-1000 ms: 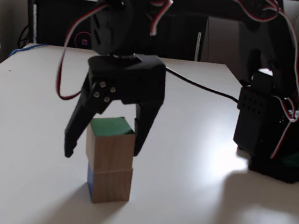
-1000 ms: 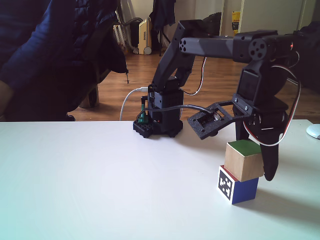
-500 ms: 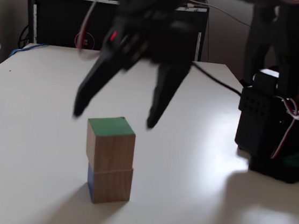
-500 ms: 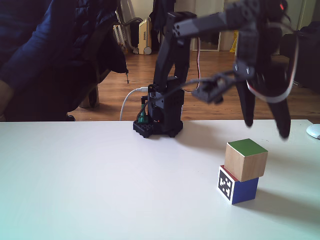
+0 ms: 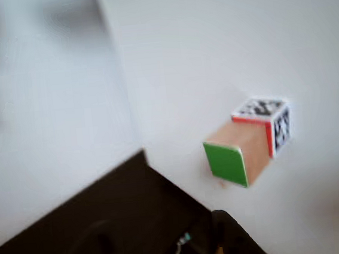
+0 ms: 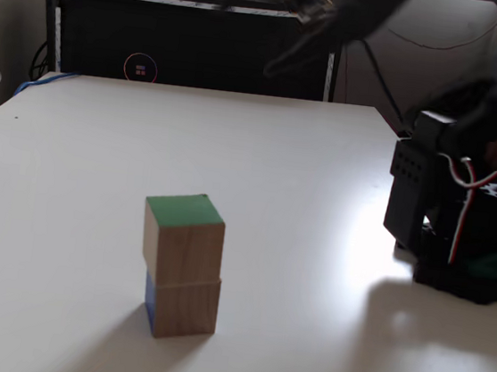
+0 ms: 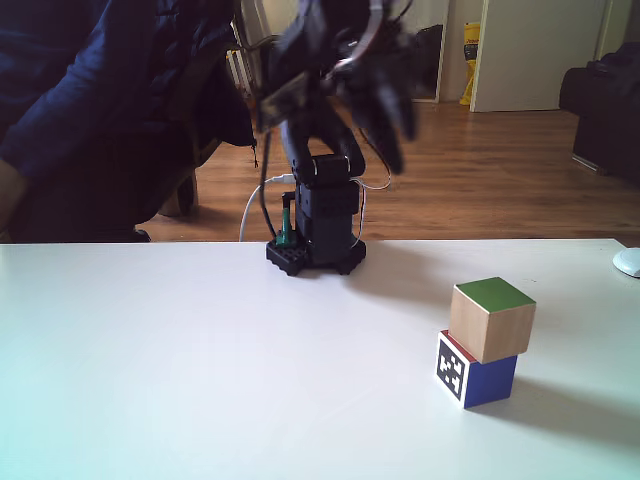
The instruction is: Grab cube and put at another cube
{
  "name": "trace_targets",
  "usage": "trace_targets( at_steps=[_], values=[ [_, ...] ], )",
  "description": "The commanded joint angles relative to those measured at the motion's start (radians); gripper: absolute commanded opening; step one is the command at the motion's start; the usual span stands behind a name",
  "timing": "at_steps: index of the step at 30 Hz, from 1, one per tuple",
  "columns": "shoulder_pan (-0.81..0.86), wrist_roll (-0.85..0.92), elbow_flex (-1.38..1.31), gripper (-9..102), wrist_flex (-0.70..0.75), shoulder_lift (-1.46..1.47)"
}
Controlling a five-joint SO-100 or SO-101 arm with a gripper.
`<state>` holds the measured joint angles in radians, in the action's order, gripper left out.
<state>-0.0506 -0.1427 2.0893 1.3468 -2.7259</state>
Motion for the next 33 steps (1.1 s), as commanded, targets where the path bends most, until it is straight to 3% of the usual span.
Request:
trace_targets(
  at_steps=[1,9,19,27,33],
  values=[
    [0.023,0.034,0.221,17,-0.044,-0.276],
    [0.106,0.058,0.518,12,-0.089,-0.551],
    [0.238,0.110,0.718,0,-0.164,-0.563],
    [0.296,0.150,0.922,0,-0.268,-0.563],
    [0.299,0.170,0.917,0,-0.216,-0.563]
  ],
)
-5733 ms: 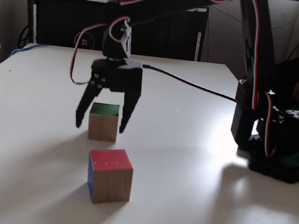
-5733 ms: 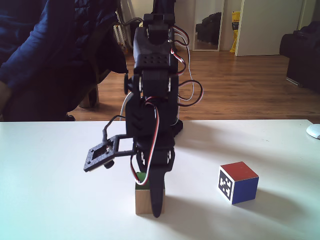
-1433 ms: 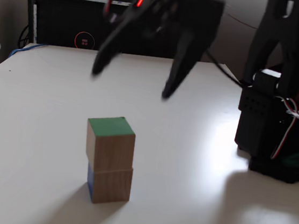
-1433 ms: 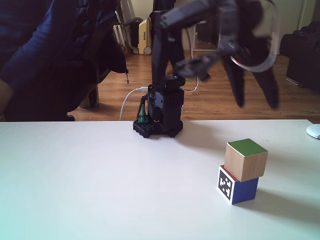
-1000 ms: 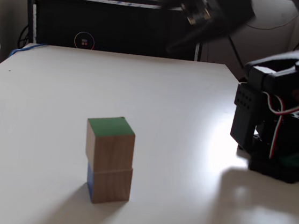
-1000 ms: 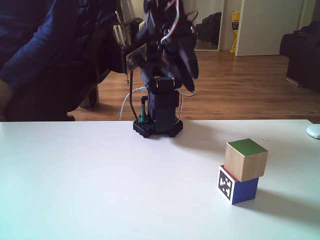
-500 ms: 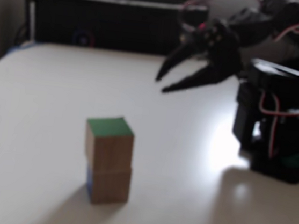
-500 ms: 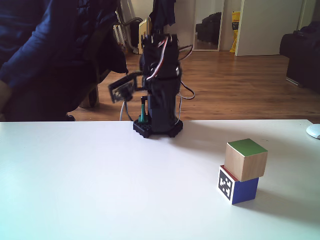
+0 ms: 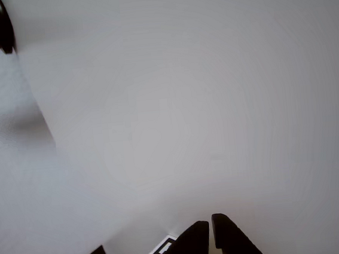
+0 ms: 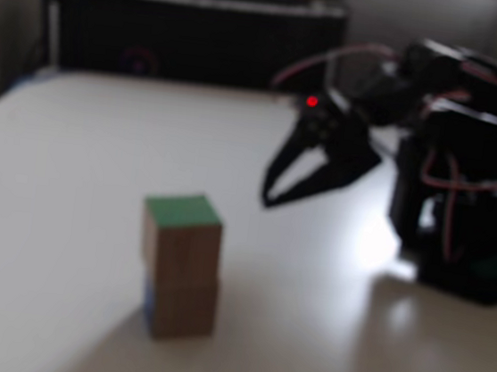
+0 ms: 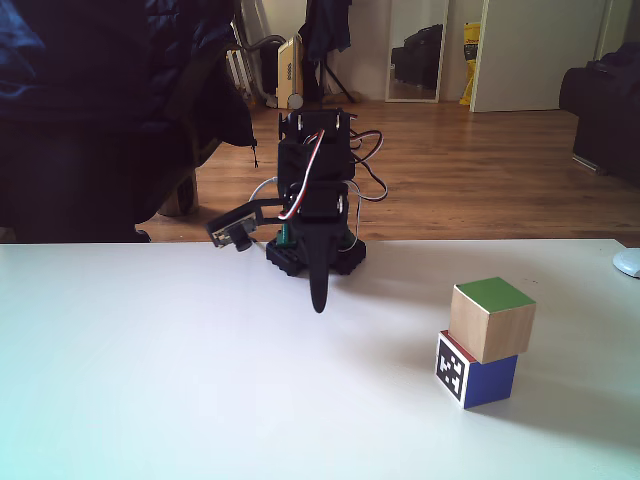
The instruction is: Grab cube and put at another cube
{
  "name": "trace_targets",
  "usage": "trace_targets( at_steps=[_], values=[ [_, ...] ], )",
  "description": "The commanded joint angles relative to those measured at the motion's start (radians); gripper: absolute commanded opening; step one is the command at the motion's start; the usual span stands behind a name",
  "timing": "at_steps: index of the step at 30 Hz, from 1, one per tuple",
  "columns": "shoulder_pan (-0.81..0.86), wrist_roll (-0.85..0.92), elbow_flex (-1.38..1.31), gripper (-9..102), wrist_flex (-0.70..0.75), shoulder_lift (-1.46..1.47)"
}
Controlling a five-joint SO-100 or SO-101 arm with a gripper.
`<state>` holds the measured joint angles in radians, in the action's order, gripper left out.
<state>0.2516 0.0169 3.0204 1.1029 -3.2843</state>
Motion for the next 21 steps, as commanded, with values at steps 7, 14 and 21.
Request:
trace_targets(
  at_steps=[7,14,21],
  values=[
    [-0.032,0.014,-0.051,0,0.187,-0.005],
    [-0.028,0.012,-0.052,0,0.187,-0.005],
    [-0.020,0.005,-0.052,0,0.187,-0.005]
  ],
)
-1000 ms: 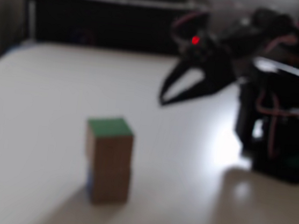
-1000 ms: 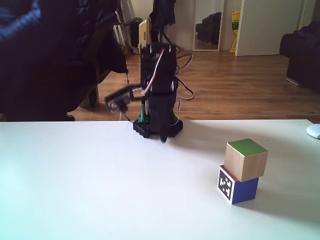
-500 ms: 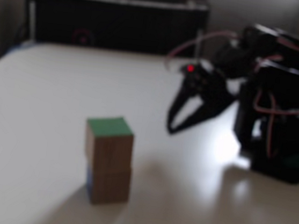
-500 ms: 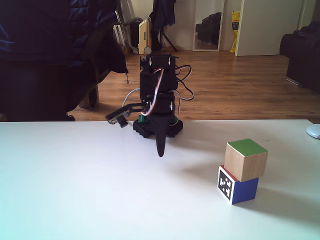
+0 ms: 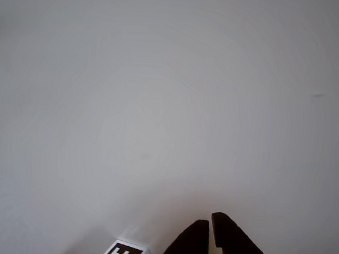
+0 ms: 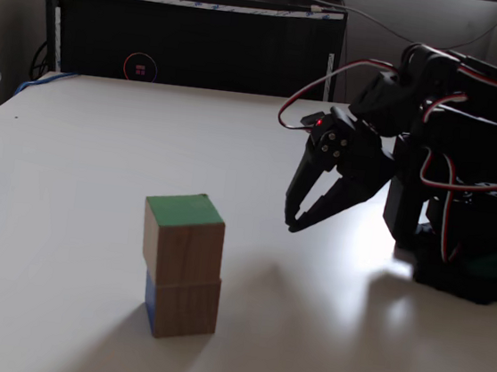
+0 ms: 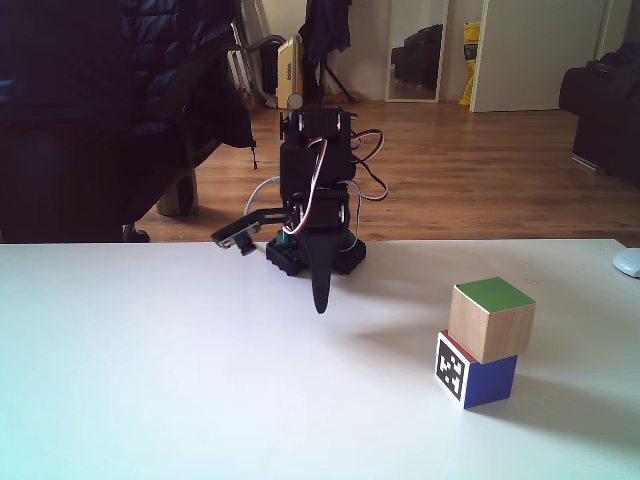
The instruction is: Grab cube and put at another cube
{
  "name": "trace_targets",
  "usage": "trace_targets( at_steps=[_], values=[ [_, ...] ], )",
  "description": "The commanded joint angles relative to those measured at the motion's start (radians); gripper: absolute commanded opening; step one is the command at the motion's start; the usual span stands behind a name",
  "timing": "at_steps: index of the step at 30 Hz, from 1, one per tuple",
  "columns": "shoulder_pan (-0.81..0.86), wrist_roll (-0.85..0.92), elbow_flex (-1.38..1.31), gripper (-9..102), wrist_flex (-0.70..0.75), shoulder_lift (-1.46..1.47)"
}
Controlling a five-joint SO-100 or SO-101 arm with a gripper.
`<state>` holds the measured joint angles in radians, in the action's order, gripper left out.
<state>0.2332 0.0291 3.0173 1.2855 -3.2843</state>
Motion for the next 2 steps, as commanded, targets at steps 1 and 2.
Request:
trace_targets(
  at_steps=[1,2],
  values=[
    [-0.002,-0.008,-0.049,0,0.005,-0.005],
    [-0.002,-0.008,-0.049,0,0.005,-0.005]
  ],
)
